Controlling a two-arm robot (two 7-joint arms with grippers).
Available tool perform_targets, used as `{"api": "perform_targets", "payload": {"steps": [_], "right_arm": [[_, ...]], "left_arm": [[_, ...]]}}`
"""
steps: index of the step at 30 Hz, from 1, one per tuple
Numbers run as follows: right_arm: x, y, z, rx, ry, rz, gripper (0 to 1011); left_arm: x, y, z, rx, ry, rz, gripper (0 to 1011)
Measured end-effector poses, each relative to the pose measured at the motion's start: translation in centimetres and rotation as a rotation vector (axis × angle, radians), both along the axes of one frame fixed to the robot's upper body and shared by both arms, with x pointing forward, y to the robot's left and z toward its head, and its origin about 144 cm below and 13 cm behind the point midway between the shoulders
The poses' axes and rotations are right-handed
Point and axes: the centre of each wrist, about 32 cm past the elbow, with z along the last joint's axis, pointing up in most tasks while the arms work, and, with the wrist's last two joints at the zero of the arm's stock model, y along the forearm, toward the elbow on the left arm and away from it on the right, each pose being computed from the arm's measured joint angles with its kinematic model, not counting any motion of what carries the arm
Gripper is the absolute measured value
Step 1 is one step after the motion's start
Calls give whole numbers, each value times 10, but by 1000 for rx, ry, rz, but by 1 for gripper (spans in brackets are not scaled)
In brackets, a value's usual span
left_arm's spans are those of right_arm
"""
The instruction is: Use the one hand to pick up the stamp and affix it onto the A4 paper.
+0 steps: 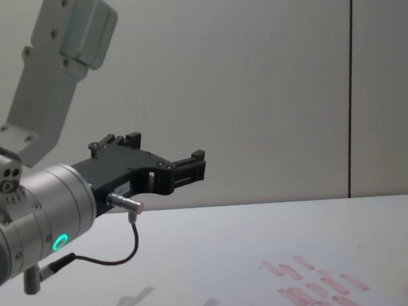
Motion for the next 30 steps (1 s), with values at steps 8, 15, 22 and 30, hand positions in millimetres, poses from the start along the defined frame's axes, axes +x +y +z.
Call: {"api": "perform_targets", "payload": {"steps": [8, 15, 22, 30], "right_arm": [[0, -8, 1, -9, -11, -3, 216], [3, -16, -4, 0, 2, 5, 216], [5, -20, -6, 11, 4, 15, 216], [8, -22, -5, 34, -15, 44, 216]], "left_arm": [[0, 0, 0, 0, 0, 0, 993], [0, 0, 0, 0, 0, 0, 993], [0, 0, 0, 0, 0, 0, 993], [0, 0, 0, 0, 0, 0, 993]]}}
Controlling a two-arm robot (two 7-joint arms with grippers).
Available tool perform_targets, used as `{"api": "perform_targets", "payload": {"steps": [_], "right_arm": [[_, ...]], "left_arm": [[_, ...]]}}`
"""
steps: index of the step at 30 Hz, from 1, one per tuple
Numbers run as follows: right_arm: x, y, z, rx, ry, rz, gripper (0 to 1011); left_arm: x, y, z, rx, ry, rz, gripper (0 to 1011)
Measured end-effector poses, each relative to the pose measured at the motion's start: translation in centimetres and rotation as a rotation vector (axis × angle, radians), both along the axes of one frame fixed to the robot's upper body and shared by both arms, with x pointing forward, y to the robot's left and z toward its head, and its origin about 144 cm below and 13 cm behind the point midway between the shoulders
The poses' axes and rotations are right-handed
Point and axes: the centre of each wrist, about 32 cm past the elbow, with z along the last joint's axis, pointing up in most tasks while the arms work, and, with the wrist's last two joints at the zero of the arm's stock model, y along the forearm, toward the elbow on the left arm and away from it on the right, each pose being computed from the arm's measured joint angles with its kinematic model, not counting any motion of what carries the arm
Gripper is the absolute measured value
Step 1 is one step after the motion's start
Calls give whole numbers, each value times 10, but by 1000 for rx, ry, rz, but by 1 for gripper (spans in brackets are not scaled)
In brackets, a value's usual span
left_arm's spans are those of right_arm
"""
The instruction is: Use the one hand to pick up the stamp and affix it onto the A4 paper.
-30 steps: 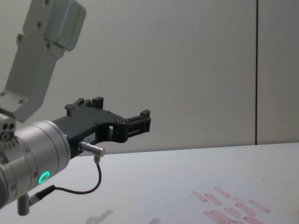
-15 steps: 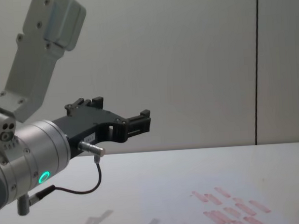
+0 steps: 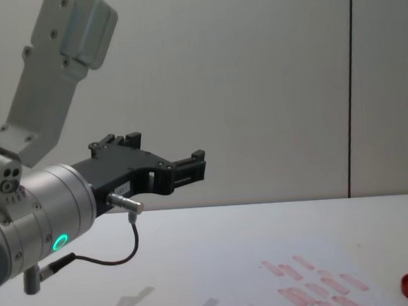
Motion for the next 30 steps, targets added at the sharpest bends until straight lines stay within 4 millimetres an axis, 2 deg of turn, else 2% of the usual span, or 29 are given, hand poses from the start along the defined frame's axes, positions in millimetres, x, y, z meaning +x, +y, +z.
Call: {"api": "perform_targets", "payload": {"steps": [8, 21, 30], "right_arm": [[2, 1, 6, 21, -29, 25, 216], [-1, 4, 26, 7, -160, 78, 216], [-1, 5, 33, -7, -236, 175, 216]], "left_arm": [[0, 0, 0, 0, 0, 0, 993], [0, 0, 0, 0, 0, 0, 993], [0, 0, 0, 0, 0, 0, 993]]}}
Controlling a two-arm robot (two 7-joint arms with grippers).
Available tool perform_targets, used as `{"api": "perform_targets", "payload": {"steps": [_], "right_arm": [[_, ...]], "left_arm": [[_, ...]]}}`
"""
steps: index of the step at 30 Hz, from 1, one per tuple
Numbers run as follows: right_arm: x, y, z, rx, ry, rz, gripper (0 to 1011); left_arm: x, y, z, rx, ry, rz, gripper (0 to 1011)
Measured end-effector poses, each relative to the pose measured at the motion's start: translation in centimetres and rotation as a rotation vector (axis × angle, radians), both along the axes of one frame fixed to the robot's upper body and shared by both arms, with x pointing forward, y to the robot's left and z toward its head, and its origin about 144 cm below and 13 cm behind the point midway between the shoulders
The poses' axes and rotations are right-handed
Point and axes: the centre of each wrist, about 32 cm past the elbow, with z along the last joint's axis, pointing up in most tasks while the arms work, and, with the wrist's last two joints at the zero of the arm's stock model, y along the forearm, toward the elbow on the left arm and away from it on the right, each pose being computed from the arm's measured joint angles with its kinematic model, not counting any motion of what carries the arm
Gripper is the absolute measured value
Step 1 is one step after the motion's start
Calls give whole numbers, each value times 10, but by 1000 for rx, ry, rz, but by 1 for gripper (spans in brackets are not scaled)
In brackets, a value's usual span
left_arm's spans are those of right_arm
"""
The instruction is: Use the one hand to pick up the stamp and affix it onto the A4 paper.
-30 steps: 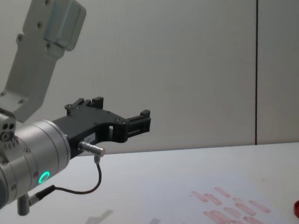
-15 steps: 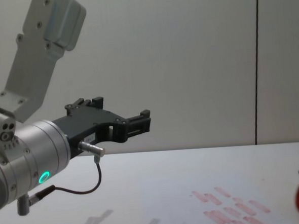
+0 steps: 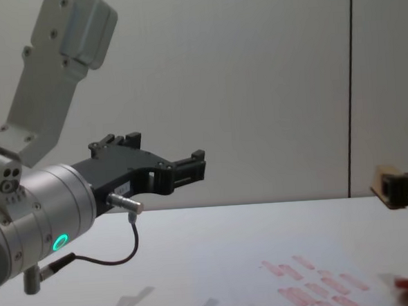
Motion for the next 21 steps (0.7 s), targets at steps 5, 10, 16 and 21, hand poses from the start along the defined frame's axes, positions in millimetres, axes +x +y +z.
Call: {"api": "perform_targets", "payload": {"steps": [5, 10, 16, 21], "right_arm": [[3, 0, -2, -6, -19, 70, 216], [8, 1, -6, -5, -25, 146, 216], [16, 3, -14, 2, -21, 240, 216], [23, 6, -20, 12, -10, 312, 216]], "left_arm": [[0, 0, 0, 0, 0, 0, 993], [0, 0, 0, 0, 0, 0, 993], [0, 0, 0, 0, 0, 0, 993], [0, 0, 0, 0, 0, 0, 993]]}}
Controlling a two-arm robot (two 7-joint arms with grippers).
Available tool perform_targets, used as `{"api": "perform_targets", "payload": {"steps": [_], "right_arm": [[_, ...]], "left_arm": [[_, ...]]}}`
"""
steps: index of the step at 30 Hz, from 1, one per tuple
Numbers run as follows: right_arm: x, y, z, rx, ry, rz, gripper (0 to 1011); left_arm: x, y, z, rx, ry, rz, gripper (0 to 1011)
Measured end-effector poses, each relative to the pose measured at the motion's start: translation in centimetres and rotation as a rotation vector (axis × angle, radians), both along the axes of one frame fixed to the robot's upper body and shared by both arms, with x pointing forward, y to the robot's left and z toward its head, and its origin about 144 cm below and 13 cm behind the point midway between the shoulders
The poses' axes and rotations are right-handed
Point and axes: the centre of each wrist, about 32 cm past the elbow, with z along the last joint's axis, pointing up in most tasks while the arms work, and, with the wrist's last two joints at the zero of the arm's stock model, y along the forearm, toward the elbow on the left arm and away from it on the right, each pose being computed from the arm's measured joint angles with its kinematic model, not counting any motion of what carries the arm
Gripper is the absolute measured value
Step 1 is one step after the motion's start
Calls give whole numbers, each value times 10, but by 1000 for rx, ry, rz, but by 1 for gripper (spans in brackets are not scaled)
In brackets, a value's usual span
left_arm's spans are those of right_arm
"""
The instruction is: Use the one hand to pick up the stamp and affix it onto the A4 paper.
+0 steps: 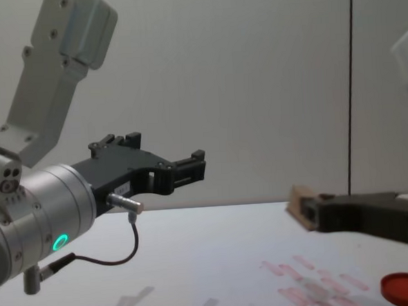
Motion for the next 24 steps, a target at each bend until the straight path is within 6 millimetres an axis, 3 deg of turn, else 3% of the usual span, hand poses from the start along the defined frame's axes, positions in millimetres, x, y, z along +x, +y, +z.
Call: {"api": "perform_targets", "payload": {"steps": [11, 24], "right_arm": [[23, 8, -22, 7, 59, 173, 216], [45, 16, -37, -45, 138, 218, 216]], "left_arm": [[0, 0, 0, 0, 0, 0, 993], [0, 0, 0, 0, 0, 0, 993]]}}
